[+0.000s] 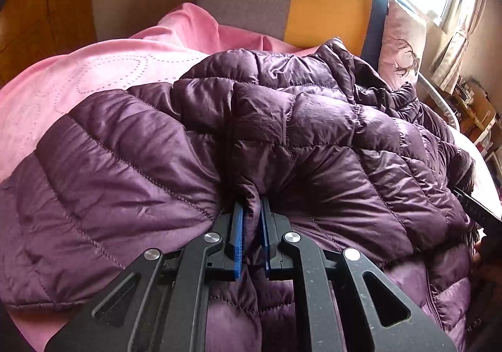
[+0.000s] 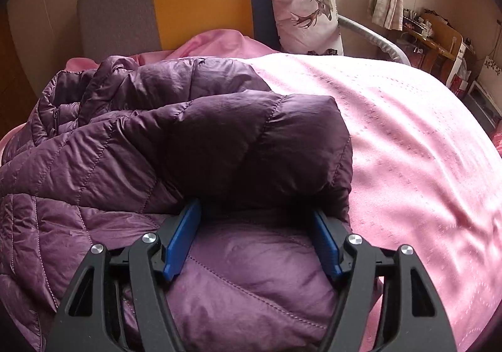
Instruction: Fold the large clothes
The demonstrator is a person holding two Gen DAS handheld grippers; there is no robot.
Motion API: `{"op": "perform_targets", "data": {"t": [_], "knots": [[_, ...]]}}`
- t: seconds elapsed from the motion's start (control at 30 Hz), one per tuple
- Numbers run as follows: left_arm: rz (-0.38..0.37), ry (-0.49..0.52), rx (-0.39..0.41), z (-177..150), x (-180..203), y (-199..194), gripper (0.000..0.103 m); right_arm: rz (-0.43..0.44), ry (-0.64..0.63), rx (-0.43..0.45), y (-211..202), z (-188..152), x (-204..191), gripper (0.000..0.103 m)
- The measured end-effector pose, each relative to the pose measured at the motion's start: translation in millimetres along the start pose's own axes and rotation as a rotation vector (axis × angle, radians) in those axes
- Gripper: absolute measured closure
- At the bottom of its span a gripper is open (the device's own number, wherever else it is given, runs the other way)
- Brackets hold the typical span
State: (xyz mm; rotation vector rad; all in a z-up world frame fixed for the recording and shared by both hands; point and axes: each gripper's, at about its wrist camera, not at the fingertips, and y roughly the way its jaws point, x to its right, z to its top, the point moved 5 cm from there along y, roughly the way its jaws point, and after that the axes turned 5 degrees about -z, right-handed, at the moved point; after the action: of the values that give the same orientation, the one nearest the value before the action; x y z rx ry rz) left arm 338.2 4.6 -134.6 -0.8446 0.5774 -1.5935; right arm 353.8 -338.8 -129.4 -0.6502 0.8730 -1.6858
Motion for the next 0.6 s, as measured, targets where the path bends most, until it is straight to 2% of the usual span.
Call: {"op": "perform_targets", "data": {"t": [0.1,0.17,0.2,0.23,0.3,0.37,0.4,0.5,0.6], "knots": [[-0.027,-0.038,-0.006,-2.7,-6.8,-8.9,0.092,0.004,0.000,0.001,-9.7,0.4,-0.2,0.034],[-0.038,-0.089,-0.001,-5.0,-11.8,-24.3,0.075,0.015,-0.018,-0.009,-20.3,0.1,-3.7,0.027],[-0.042,-0.105,0.011,-5.9,-14.0,-32.5,0.046,0.017,-0.037,-0.019,-25.1,2.3,-5.6,0.019],[-0.049,-0.138,0.042,-9.3,-19.6,-47.6,0.023,0.015,-0.048,-0.018,-31.5,3.5,-6.4,0.010],[-0.077,-0.221,0.113,-19.1,-35.8,-79.0,0.023,0.017,-0.035,0.032,-52.1,2.9,-7.3,0.007],[-0.085,-0.292,0.115,-34.4,-53.4,-96.3,0.024,0.058,-0.020,0.055,-73.9,-2.6,-12.1,0.005],[-0.086,-0.325,0.119,-41.8,-61.2,-102.4,0.025,0.094,-0.018,0.054,-85.3,-8.2,-17.2,0.004],[-0.097,-0.510,0.149,-74.1,-107.6,-128.7,0.025,0.204,-0.055,0.044,-116.7,-32.7,-39.5,0.003],[-0.044,-0.675,0.188,-103.0,-159.3,-152.4,0.025,0.315,-0.138,0.029,-142.4,-66.6,-72.2,0.002]]}}
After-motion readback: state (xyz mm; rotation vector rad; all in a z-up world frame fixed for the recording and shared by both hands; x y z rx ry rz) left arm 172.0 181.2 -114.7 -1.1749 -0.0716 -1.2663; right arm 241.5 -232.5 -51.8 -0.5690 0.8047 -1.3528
